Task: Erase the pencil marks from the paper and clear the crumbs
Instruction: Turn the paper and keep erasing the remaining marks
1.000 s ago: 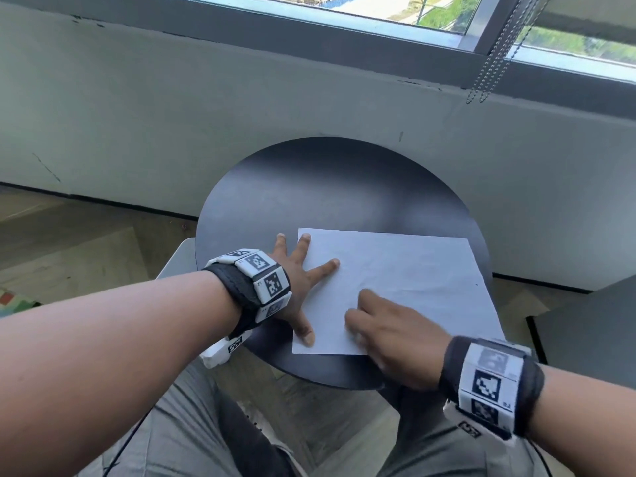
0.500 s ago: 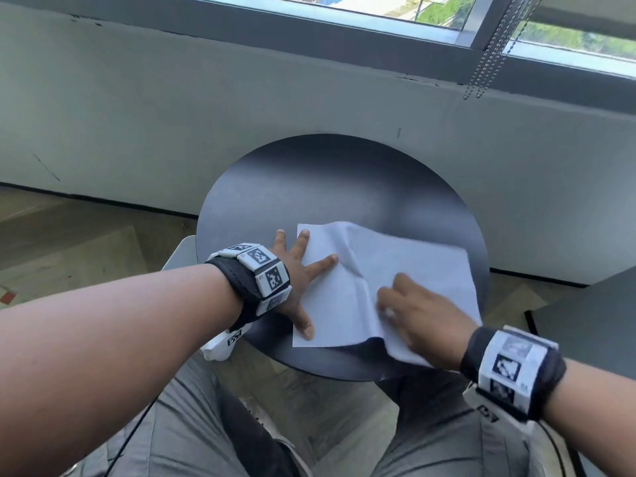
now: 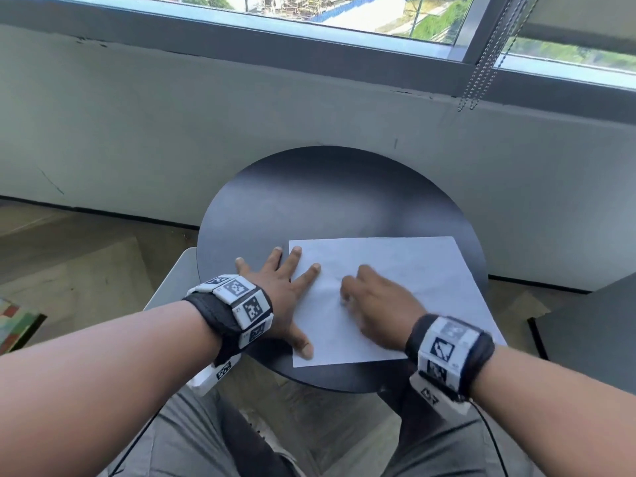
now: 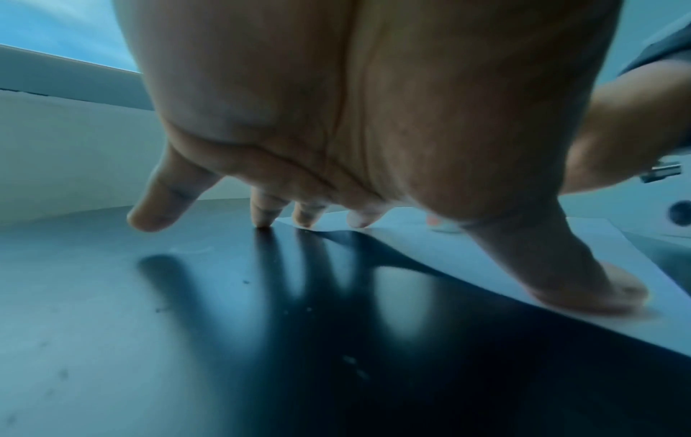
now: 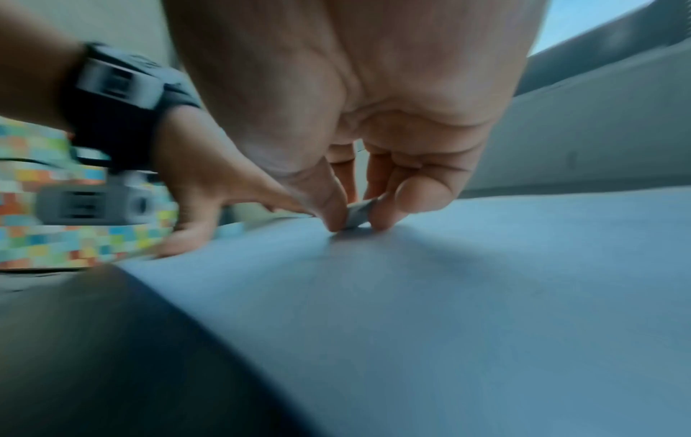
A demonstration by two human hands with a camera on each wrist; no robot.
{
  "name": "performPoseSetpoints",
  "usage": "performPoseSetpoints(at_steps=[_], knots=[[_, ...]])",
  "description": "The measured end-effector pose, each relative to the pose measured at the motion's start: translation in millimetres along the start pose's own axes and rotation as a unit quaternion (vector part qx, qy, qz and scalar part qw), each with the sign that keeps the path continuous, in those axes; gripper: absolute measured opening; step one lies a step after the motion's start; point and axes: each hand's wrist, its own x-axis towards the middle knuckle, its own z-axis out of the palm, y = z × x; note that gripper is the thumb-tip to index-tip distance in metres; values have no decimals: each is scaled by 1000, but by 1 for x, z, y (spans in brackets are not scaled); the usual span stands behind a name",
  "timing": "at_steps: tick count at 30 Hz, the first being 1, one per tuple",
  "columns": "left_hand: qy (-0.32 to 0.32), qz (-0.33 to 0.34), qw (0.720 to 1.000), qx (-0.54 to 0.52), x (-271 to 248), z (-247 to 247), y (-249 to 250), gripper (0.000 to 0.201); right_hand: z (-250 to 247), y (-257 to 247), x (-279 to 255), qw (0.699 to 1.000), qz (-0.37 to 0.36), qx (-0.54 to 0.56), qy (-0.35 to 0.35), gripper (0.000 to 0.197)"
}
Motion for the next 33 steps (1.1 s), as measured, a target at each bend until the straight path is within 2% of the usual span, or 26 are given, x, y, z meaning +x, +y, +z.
performPoseSetpoints(at_steps=[2, 3, 4, 7, 8, 10, 12, 13, 14, 17, 18, 20, 22, 24, 28, 30, 33], knots=[[8, 3, 1000, -10, 0, 2, -1, 154, -11, 17, 19, 996, 81, -5, 24, 17], [11, 5, 1000, -13, 1, 3, -2, 155, -14, 19, 25, 995, 95, -10, 30, 18], [14, 6, 1000, -16, 2, 3, -2, 157, -15, 13, 29, 996, 83, -12, 27, 19], [23, 10, 999, -23, 4, 7, -5, 159, -6, -20, 29, 999, -25, -20, -13, 19], [24, 12, 999, -24, 4, 8, -6, 159, -5, -23, 31, 999, -32, -23, -19, 19], [26, 14, 999, -25, 3, 9, -7, 158, -12, -11, 48, 999, 11, -31, -2, 18], [26, 16, 999, -27, 3, 8, -6, 157, -22, 10, 64, 996, 87, -34, 11, 18], [26, 16, 999, -27, 3, 7, -6, 157, -25, 13, 68, 995, 97, -34, 12, 19], [27, 17, 999, -25, 2, 7, -6, 157, -26, 10, 70, 996, 82, -30, 10, 19], [32, 17, 999, -21, 3, 7, -5, 157, -12, -17, 56, 999, -37, -16, -24, 18], [28, 17, 999, -21, 3, 7, -5, 156, -10, -18, 52, 998, -53, -14, -28, 18], [17, 15, 1000, -20, 2, 5, -4, 156, -16, -3, 59, 1000, -3, -17, -10, 17], [11, 12, 1000, -16, 2, 2, -3, 155, -26, 25, 69, 996, 87, -23, 15, 18], [7, 10, 1000, -15, 2, 0, -2, 155, -28, 35, 71, 993, 113, -29, 23, 17], [6, 8, 1000, -19, 2, 1, 0, 155, -10, 7, 49, 999, -26, -17, -25, 16], [1, 7, 1000, -19, 1, 0, 0, 153, -16, 20, 53, 999, 12, -28, -16, 14], [-2, 6, 1000, -17, 0, -2, 1, 151, -31, 64, 62, 987, 151, -43, 23, 16]])
